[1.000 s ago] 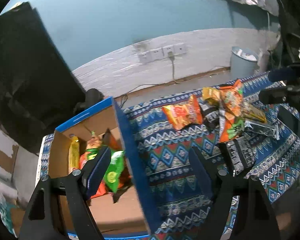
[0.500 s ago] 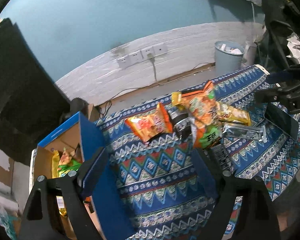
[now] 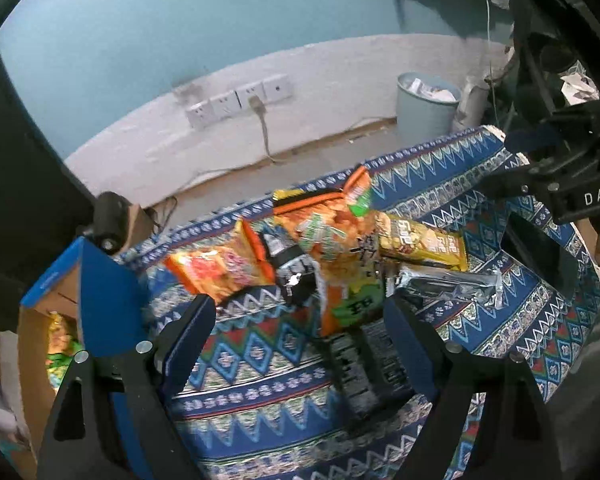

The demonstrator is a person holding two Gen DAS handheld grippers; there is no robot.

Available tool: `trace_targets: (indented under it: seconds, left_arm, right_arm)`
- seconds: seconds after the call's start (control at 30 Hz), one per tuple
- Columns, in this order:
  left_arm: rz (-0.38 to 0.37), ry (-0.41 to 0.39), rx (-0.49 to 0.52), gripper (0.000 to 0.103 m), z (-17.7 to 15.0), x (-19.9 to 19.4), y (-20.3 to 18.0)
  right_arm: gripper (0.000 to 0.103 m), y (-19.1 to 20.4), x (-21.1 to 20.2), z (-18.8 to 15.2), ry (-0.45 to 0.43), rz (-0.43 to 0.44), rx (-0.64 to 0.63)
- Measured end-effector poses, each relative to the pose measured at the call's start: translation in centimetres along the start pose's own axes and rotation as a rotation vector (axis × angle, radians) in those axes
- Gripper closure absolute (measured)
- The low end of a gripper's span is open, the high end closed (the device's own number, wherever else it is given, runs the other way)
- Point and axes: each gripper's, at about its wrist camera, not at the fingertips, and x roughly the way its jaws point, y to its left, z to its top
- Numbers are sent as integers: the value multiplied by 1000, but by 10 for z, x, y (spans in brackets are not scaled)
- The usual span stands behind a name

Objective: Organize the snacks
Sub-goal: 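Move both tools back over the snack pile on the tablecloth, then grasp the orange-green puffed snack bag with the left tool while the right tool grasps the yellow wafer bar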

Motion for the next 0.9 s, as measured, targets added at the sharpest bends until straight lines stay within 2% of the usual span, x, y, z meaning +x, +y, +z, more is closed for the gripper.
trace_targets:
  seconds: [0.2, 0.43, 0.63, 0.77, 0.83, 0.9]
  left_arm:
    - [-40, 58, -49, 16, 7, 34, -8]
    - [-49, 105, -60, 16, 13, 64, -19]
    - [-46, 143, -81, 16, 23, 87, -23]
    - [-43, 140, -70, 16, 27, 97, -26]
    - [-50, 137, -69, 23, 27, 99, -26]
    - [-67, 144, -73, 52, 26, 102, -24]
  right_arm:
    - [27, -18, 32, -3, 46, 0, -56]
    - [27, -40, 57, -14, 70, 24, 16]
    - [27, -41, 69, -11, 83, 40, 5]
    - [27, -42, 75, -8, 89, 50, 5]
    - [27, -42, 78, -6, 94, 50, 5]
    - [27, -41, 81, -4, 98, 51, 5]
